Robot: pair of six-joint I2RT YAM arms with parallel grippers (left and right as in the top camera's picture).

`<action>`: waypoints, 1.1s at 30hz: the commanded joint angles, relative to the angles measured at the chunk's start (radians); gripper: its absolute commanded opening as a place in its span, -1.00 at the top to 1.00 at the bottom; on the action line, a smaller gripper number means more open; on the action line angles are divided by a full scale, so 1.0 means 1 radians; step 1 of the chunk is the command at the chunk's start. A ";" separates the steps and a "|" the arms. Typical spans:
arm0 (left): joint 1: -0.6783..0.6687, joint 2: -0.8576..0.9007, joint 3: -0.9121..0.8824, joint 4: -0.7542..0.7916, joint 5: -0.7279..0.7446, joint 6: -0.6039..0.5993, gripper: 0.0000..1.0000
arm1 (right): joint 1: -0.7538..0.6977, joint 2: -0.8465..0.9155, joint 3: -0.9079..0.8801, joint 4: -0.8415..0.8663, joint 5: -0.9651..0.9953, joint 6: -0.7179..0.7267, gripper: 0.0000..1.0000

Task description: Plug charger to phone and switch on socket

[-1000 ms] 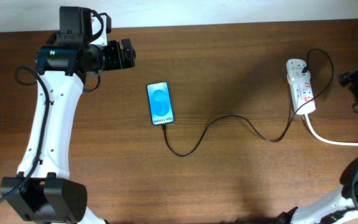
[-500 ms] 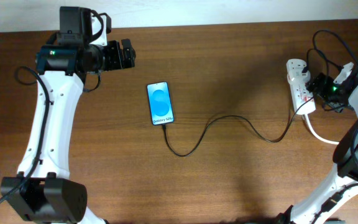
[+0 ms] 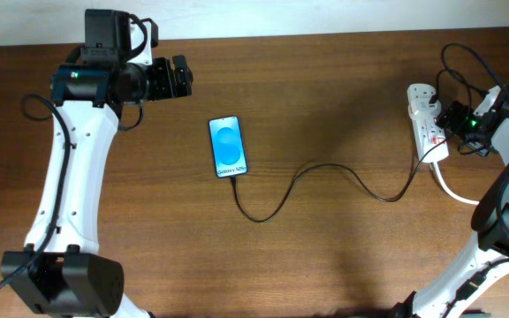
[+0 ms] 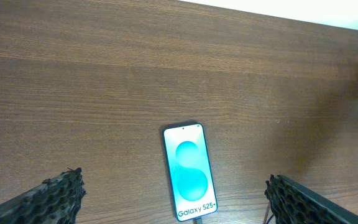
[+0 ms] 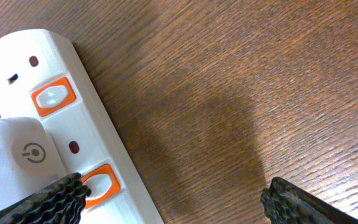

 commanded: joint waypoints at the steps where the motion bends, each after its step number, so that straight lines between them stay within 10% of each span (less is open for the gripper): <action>1: -0.001 0.002 0.003 0.001 -0.004 0.013 -0.99 | 0.027 0.016 0.014 0.003 0.018 0.006 -0.91; 33: -0.001 0.002 0.003 0.001 -0.004 0.013 -0.99 | -0.006 0.076 0.058 -0.074 -0.028 0.059 -0.90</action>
